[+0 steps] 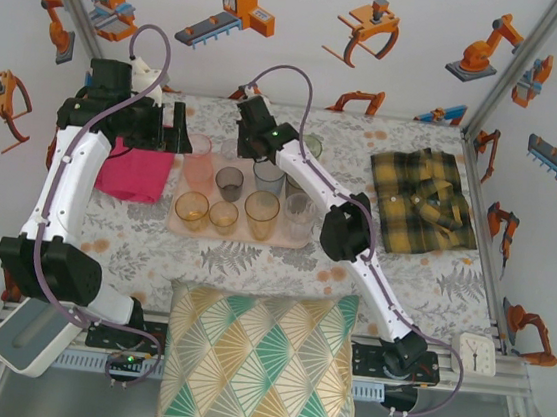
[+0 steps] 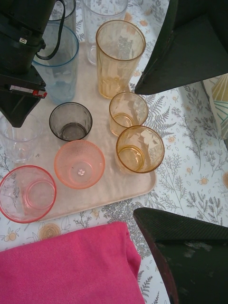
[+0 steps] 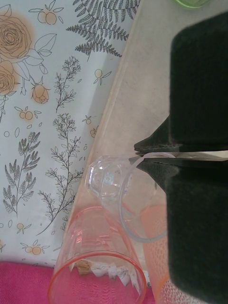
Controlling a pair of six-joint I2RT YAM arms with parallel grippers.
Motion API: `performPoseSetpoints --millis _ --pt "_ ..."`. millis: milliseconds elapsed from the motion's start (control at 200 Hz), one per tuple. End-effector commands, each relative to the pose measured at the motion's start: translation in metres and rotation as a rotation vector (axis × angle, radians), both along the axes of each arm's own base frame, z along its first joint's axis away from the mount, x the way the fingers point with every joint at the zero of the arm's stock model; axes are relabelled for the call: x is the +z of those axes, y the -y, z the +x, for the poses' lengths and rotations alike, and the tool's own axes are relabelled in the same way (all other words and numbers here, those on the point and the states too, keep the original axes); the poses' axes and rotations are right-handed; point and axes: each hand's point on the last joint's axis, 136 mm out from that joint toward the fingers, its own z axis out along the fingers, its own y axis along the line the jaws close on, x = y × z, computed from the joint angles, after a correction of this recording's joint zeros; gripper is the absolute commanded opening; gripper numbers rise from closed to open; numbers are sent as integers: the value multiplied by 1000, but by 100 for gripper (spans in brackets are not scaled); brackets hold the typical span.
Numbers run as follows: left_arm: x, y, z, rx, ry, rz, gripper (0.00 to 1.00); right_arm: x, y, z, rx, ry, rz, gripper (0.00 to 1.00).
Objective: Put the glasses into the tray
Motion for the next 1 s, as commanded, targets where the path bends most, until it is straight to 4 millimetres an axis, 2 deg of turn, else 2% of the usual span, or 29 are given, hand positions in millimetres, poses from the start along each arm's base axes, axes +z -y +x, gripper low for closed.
performPoseSetpoints --millis 0,876,991 --pt "-1 0 0 -6 -7 -12 93 -3 0 2 12 -2 -6 3" --pt "-2 1 1 -9 -11 -21 94 -8 -1 0 15 -16 -3 5" --pt "-2 1 1 -8 -10 -19 94 -9 -2 0 16 -17 -4 8"
